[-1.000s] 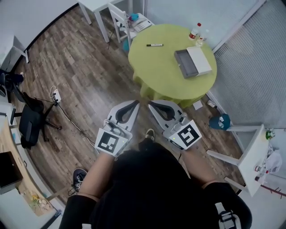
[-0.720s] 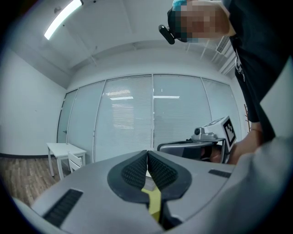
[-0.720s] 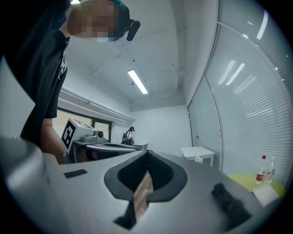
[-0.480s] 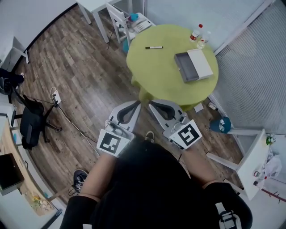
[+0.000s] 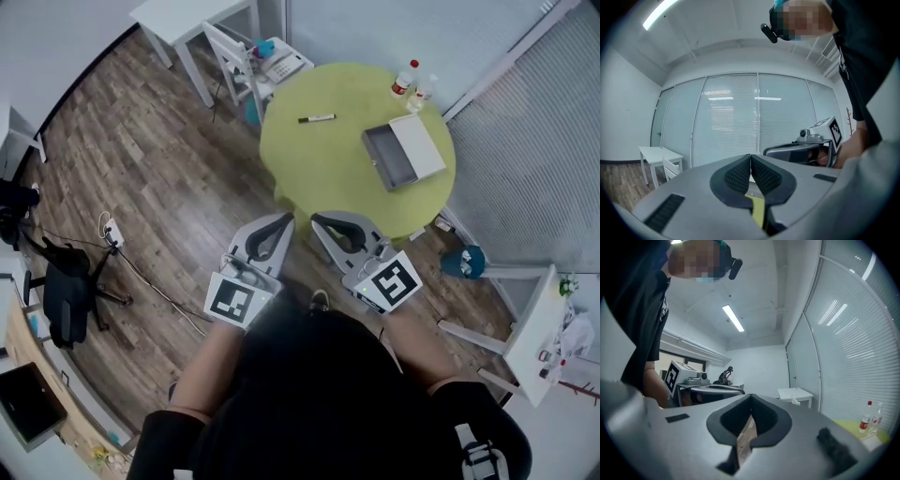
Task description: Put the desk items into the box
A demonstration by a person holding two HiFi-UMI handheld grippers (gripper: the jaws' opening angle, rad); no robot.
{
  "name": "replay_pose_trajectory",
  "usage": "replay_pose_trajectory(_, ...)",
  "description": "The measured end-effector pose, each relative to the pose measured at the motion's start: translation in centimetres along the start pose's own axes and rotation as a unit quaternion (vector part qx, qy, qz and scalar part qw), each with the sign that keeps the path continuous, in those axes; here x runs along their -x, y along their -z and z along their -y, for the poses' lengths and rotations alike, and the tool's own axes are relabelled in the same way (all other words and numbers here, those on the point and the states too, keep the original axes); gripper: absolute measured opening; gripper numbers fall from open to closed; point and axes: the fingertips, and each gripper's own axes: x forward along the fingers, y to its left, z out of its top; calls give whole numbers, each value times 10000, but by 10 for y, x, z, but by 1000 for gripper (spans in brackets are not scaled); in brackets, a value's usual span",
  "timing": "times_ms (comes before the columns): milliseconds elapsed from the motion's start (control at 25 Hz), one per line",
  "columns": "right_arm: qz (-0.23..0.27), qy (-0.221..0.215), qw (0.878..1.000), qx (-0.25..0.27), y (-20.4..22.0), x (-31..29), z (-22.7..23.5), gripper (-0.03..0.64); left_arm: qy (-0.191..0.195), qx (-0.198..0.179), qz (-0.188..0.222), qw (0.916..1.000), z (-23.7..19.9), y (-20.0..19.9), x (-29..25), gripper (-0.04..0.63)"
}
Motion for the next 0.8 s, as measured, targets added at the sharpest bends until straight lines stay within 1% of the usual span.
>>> replay_pose_trajectory(280,-10,352,9994,-46,-5,-58,35,18,245,32,56,9997,-68,-6,-23,12)
replay_pose_trajectory(360,-37,418,9991,-70,-3,-73,41,17,320,47,16,9995,-84,-4,-28,12)
replay_pose_trajectory(640,-138,807,9965,-173,5,-111,67,18,720,41,-122,9973,-127,5,-47,12)
replay_pose_trajectory(800,-185,1023,9945,-137,8,-126,76,18,1021,87,-119,9947,-141,9,-53,12)
